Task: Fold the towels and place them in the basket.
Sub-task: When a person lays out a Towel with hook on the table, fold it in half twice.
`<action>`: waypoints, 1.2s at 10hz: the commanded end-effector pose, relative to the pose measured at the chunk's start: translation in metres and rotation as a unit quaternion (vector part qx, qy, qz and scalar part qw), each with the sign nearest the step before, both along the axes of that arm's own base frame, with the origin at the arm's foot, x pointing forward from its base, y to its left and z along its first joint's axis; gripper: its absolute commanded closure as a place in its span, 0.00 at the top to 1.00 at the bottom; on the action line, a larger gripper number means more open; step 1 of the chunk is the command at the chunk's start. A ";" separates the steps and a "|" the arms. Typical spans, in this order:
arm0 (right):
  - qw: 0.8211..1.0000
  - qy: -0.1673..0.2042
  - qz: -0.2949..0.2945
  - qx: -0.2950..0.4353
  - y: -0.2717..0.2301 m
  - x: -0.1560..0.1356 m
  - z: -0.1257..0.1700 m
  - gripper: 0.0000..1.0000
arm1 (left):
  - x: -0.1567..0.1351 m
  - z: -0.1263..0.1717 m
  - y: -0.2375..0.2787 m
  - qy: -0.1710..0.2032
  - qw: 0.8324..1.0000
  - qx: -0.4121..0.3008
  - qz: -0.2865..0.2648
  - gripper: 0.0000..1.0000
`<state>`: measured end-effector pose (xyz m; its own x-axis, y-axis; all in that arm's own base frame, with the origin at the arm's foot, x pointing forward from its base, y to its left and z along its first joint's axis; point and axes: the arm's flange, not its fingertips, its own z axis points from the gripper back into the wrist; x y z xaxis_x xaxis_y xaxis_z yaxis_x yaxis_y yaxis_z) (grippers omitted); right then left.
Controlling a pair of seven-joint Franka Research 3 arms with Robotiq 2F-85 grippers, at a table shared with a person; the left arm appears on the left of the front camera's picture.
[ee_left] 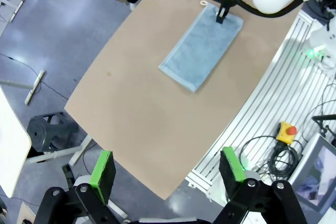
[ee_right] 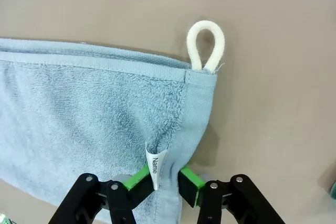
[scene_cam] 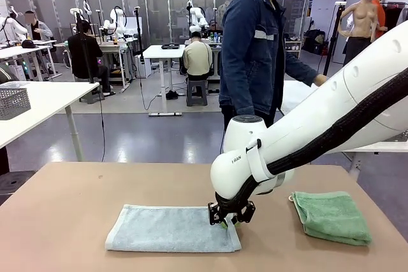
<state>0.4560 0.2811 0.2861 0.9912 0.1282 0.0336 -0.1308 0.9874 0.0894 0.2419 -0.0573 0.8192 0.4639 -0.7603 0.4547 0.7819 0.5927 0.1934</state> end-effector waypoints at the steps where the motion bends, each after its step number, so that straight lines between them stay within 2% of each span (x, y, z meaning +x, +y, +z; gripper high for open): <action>1: 1.000 -0.006 -0.013 -0.014 -0.002 -0.011 0.018 0.00 | -0.001 -0.002 0.003 -0.006 1.000 0.009 0.003 1.00; 4: 0.996 -0.015 0.014 -0.086 -0.025 -0.017 0.073 0.00 | -0.001 -0.002 0.003 -0.006 1.000 0.009 0.003 1.00; 6: 0.992 -0.050 0.039 -0.107 -0.010 -0.028 0.114 0.00 | -0.001 -0.002 0.003 -0.006 1.000 0.009 0.003 1.00; 7: 0.991 -0.056 0.056 -0.108 0.004 -0.028 0.127 0.00 | -0.001 -0.002 0.003 -0.006 1.000 0.009 0.003 1.00; 10: 0.991 -0.037 0.093 -0.091 0.056 -0.017 0.132 0.00 | -0.001 -0.002 0.003 -0.006 1.000 0.009 0.003 1.00; 12: 0.994 -0.009 0.079 -0.068 0.086 -0.010 0.122 0.00 | -0.001 -0.002 0.003 -0.006 1.000 0.009 0.003 1.00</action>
